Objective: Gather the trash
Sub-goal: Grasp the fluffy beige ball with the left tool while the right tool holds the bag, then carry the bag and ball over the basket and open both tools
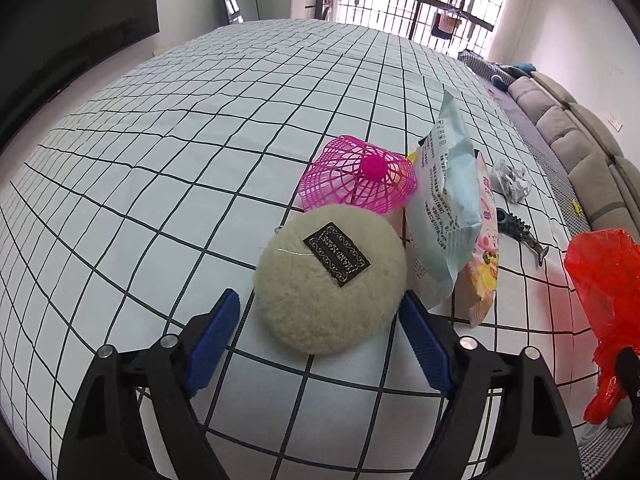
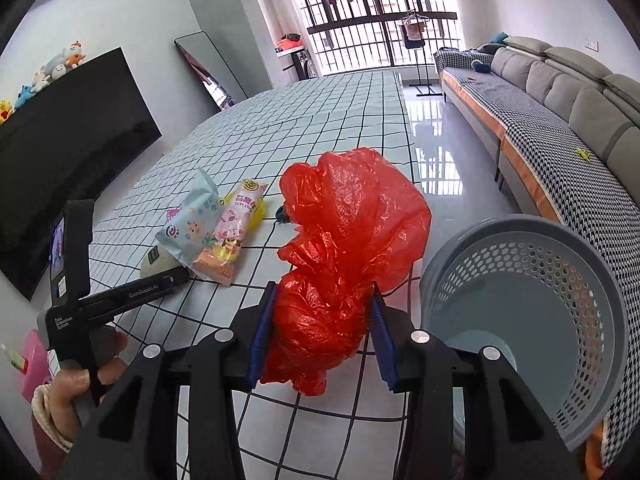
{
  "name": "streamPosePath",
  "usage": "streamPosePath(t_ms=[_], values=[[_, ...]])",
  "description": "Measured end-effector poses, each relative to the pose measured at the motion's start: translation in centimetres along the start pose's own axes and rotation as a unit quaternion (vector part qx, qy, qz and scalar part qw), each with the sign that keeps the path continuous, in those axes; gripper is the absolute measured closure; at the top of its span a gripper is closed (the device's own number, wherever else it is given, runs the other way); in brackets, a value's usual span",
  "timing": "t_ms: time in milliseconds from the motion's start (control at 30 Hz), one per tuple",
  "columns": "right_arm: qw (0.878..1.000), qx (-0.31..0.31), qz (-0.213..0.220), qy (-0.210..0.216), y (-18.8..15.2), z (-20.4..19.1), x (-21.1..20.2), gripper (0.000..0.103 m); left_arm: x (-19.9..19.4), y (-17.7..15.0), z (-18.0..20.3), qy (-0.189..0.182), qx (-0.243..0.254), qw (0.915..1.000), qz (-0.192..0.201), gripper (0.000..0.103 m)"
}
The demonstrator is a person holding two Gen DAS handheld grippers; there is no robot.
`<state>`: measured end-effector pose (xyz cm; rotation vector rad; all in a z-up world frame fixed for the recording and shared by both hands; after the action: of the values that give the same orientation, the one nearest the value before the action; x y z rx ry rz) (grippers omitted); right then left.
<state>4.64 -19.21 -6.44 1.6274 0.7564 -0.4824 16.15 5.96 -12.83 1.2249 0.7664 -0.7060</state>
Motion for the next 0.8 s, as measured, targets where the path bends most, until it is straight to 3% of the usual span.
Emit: streamPosePath(t_ms=[67,167,533,800], values=[[1.0,0.0,-0.001,0.0,0.1,-0.2,0.1,0.061,-0.1,-0.2,0.0,-0.001,0.004,1.0,0.002,0.04],[1.0,-0.001,-0.001,0.001,0.1,-0.3,0.2,0.061,-0.4,-0.1,-0.1,-0.004,0.002,1.0,0.005,0.046],[1.0,0.0,0.004,-0.009,-0.1,0.1,-0.6,0.061,-4.3,-1.0,-1.4,0.002,0.0,0.9992,0.039,0.048],[1.0,0.006,0.015,-0.026,-0.6,1.2,-2.5,0.061,-8.1,-2.4,1.4,-0.026,0.031,0.9971,0.064,0.048]])
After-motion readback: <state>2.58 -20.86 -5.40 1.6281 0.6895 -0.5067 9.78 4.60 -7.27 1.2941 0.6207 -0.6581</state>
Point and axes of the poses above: each gripper's, at about its wrist camera, not at the fingertips, and x roughly the way its jaws point, z to its right, y to its top, the point moved 7 cm from there along x, roughly the way its jaws point, and after that the axes turned 7 degrees about -x, right-handed, at the moved point
